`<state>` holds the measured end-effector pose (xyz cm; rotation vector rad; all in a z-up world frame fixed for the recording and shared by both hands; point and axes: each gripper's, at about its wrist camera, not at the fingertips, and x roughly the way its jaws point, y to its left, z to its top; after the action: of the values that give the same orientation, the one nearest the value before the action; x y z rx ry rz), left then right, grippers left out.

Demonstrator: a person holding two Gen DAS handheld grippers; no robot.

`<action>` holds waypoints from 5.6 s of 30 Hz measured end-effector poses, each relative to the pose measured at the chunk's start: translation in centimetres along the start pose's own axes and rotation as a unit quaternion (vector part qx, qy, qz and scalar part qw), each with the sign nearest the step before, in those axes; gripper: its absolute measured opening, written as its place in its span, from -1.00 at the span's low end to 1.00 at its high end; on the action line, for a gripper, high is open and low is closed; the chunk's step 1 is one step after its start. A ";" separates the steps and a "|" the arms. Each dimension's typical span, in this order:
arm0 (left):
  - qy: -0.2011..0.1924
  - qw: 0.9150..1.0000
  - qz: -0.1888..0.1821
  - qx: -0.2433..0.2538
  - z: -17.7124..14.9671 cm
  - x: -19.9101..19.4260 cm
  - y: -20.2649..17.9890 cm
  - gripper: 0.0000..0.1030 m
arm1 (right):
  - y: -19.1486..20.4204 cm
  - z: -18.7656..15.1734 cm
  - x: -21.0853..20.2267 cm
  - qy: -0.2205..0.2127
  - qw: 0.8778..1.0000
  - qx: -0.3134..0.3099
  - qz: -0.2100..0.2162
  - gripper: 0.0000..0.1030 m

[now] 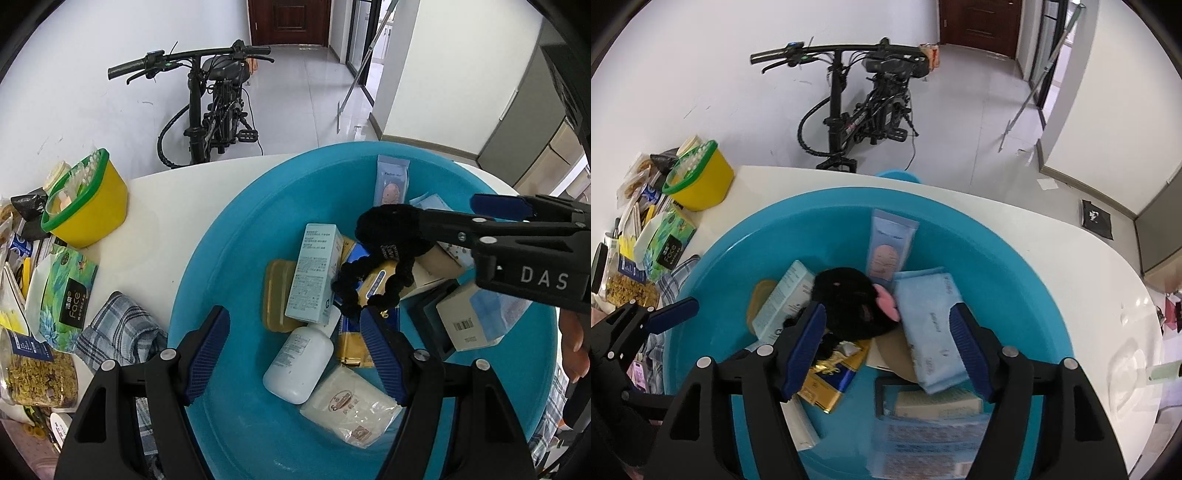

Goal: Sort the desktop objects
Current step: 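Open the right gripper to release the black scrunchie into the basin, then lift both open grippers up and back away from the basin, then move both grippers down toward the items lying on the plaid shirt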

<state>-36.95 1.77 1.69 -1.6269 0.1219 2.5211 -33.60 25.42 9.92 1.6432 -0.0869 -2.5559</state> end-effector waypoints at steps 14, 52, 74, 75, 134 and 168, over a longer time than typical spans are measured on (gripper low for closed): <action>-0.018 1.000 -0.002 0.000 0.6 -0.3 -2.0 0.47 | -4.8 -1.6 -2.6 -0.031 0.999 0.040 -0.012 0.51; -0.383 0.924 0.000 0.003 -2.1 -10.3 -2.2 0.89 | -6.0 -8.6 -13.2 -0.399 0.913 0.031 -0.077 0.99; -0.440 0.898 0.014 0.019 -4.8 -14.5 -2.5 0.99 | -4.9 -10.6 -15.9 -0.435 0.897 0.022 -0.077 0.99; -0.437 0.899 0.014 0.018 -4.9 -14.6 -2.4 0.99 | -4.9 -10.6 -16.1 -0.432 0.899 0.021 -0.072 0.99; -0.462 0.887 0.003 0.001 -28.3 -30.7 -0.4 0.99 | 2.6 -28.4 -28.0 -0.447 0.893 0.015 -0.048 0.99; -0.312 0.950 -0.021 -0.006 -32.5 -20.1 -1.5 0.99 | 3.6 -33.7 -19.6 -0.336 0.941 0.013 -0.037 0.99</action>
<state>0.69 -2.88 6.64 -0.7525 -0.0002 2.8580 5.32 24.36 14.01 0.7161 -0.1081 -3.0570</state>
